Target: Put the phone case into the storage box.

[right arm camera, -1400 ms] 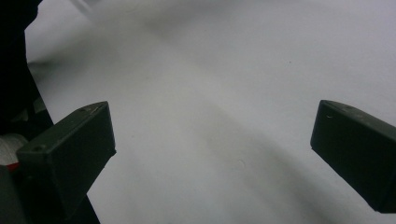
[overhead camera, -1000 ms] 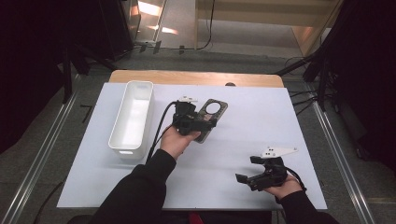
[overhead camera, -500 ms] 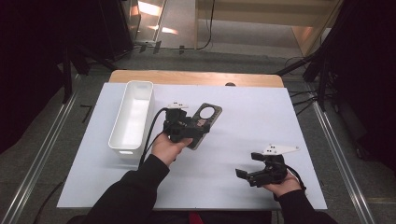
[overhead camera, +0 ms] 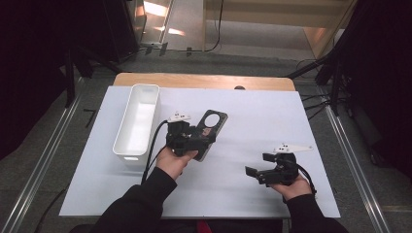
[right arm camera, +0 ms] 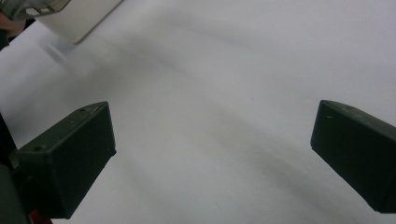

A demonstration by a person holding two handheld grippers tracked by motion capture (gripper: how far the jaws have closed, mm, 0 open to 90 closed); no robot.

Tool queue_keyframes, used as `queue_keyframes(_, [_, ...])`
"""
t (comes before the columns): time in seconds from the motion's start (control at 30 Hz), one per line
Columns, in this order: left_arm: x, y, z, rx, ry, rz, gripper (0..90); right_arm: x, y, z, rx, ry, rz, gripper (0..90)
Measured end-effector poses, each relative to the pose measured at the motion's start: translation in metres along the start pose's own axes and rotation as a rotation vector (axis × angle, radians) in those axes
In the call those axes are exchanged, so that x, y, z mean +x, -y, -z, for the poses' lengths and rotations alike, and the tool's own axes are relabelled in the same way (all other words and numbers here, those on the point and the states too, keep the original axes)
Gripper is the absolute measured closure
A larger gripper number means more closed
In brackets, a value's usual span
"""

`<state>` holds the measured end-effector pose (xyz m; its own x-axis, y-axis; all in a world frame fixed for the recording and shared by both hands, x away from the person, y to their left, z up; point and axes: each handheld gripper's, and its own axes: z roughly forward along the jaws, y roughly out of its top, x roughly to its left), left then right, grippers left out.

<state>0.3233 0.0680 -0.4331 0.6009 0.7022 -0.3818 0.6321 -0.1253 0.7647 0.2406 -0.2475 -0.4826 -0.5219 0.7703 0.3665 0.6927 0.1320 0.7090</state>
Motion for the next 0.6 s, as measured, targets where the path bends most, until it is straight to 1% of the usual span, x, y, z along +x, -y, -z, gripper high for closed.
queue_keyframes(0.07, [0.001,0.002,0.001,-0.010,-0.009,0.003,11.7,0.000,-0.003,-0.002,0.003,-0.013,-0.008,0.0])
queue_keyframes(0.13, [0.002,0.004,0.002,-0.027,-0.008,0.018,11.7,0.000,-0.005,-0.003,-0.001,-0.017,-0.018,0.0])
queue_keyframes(0.27, [0.001,0.009,0.002,-0.052,-0.026,0.019,11.7,0.003,-0.011,-0.007,-0.015,-0.024,-0.030,0.0])
queue_keyframes(0.33, [0.001,0.012,0.002,-0.065,-0.030,0.027,11.7,0.003,-0.013,-0.008,-0.023,-0.025,-0.038,0.0])
queue_keyframes(0.53, [0.000,0.018,0.001,-0.085,-0.043,0.029,11.7,0.004,-0.022,-0.008,-0.040,-0.032,-0.087,0.0])
queue_keyframes(0.6, [0.000,0.020,0.001,-0.090,-0.048,0.030,11.7,0.004,-0.025,-0.009,-0.048,-0.032,-0.090,0.0])
